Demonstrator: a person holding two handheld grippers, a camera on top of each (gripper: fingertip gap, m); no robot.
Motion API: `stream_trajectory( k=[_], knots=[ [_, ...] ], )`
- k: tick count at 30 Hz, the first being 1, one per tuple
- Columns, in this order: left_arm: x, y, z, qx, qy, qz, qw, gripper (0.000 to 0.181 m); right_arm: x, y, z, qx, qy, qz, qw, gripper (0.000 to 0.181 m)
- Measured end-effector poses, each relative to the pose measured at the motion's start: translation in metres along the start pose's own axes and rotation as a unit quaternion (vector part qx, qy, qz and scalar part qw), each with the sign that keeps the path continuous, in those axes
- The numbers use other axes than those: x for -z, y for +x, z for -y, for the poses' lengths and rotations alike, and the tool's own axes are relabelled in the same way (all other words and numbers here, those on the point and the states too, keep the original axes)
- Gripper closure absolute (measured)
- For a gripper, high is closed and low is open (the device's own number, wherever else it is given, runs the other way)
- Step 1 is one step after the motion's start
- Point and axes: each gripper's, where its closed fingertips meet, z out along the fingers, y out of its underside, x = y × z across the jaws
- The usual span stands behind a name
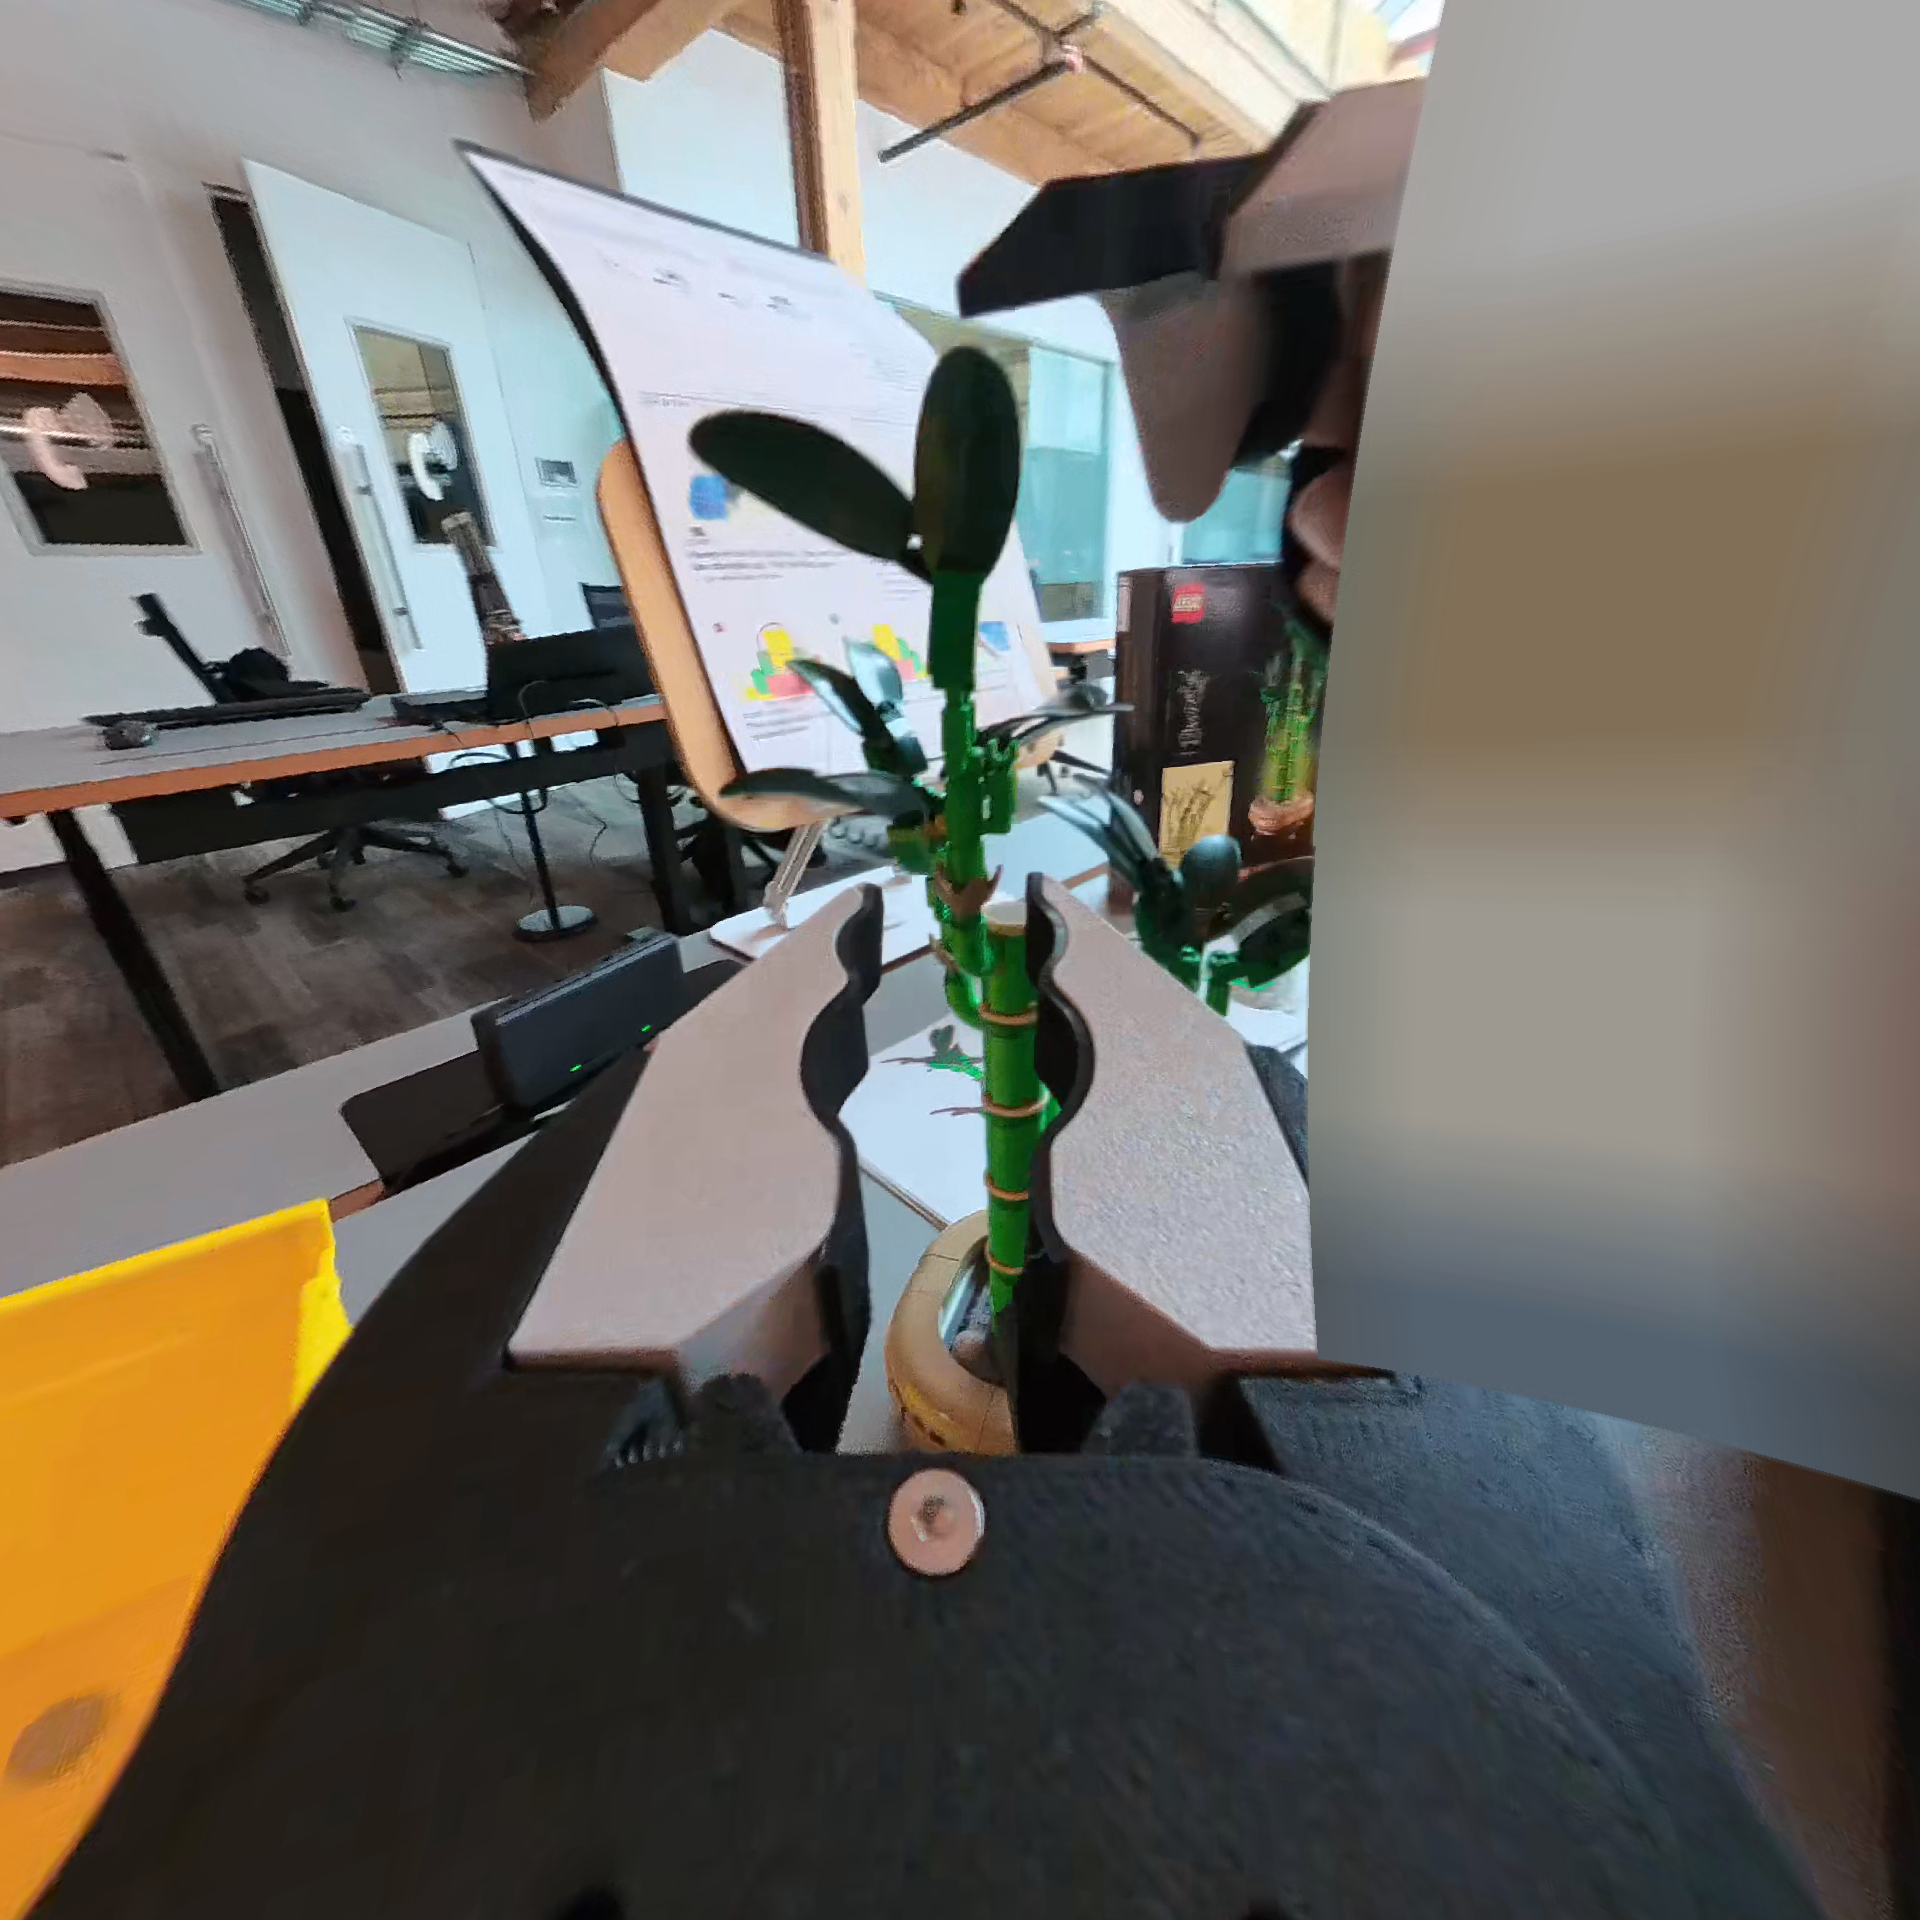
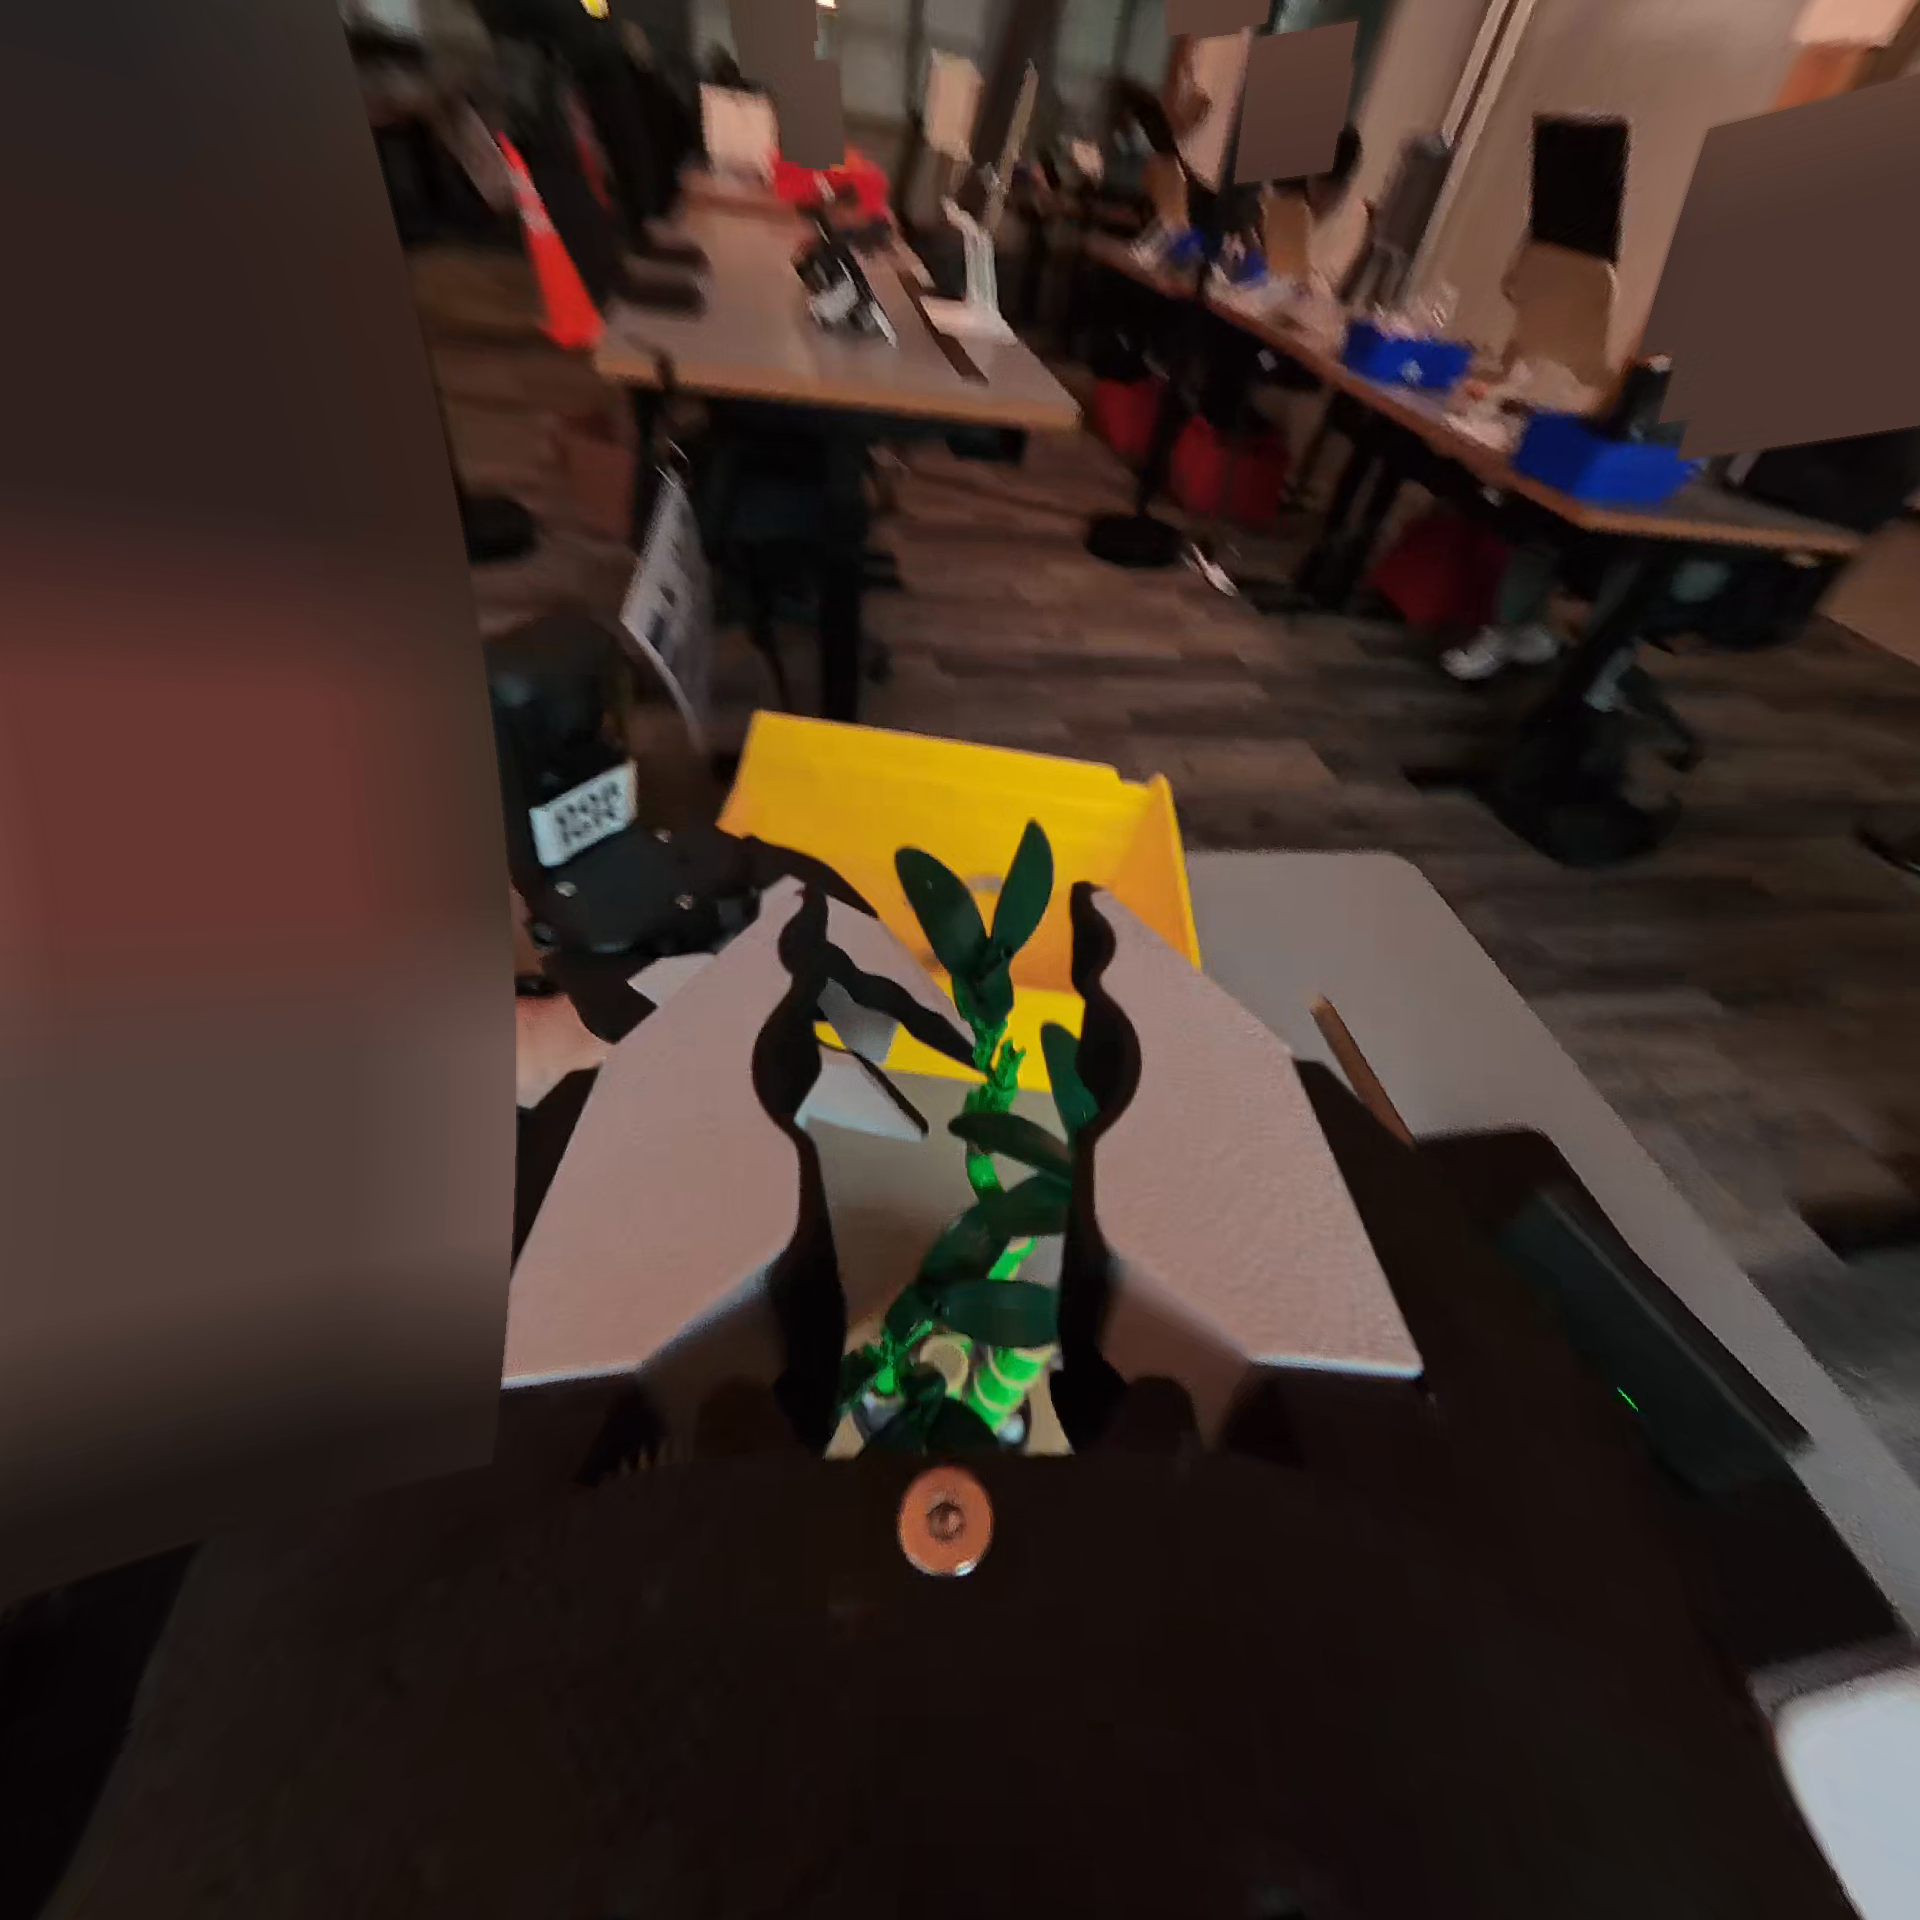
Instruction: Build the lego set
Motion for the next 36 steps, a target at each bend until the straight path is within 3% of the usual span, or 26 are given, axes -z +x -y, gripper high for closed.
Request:
stream_trajectory(
  k=[1, 9, 19, 24, 32, 36],
  knots=[
    [0.001, -0.001, -0.002, 0.001, 0.003, 0.007, 1.0, 0.156, -0.002, -0.001, -0.006, 0.011, -0.024, -0.02, 0.999, 0.133],
    [0.002, -0.009, -0.008, 0.041, 0.022, 0.017, 0.999, 0.157, -0.022, 0.009, -0.022, 0.043, -0.104, -0.146, 0.983, 0.136],
    [0.005, -0.005, -0.003, 0.048, 0.032, 0.004, 0.998, 0.158, -0.027, 0.01, -0.028, -0.002, -0.108, -0.165, 0.98, 0.162],
    [0.004, -0.001, -0.002, 0.054, 0.03, -0.005, 0.998, 0.158, -0.026, 0.011, -0.029, -0.019, -0.102, -0.166, 0.981, 0.162],
    [0.005, 0.001, -0.001, 0.059, 0.04, -0.009, 0.997, 0.16, -0.028, 0.015, -0.038, 0.035, -0.139, -0.194, 0.97, 0.166],
    [0.004, 0.008, -0.002, 0.053, 0.038, -0.016, 0.998, 0.16, -0.023, 0.005, -0.022, 0.029, -0.09, -0.157, 0.983, 0.157]
  ],
)
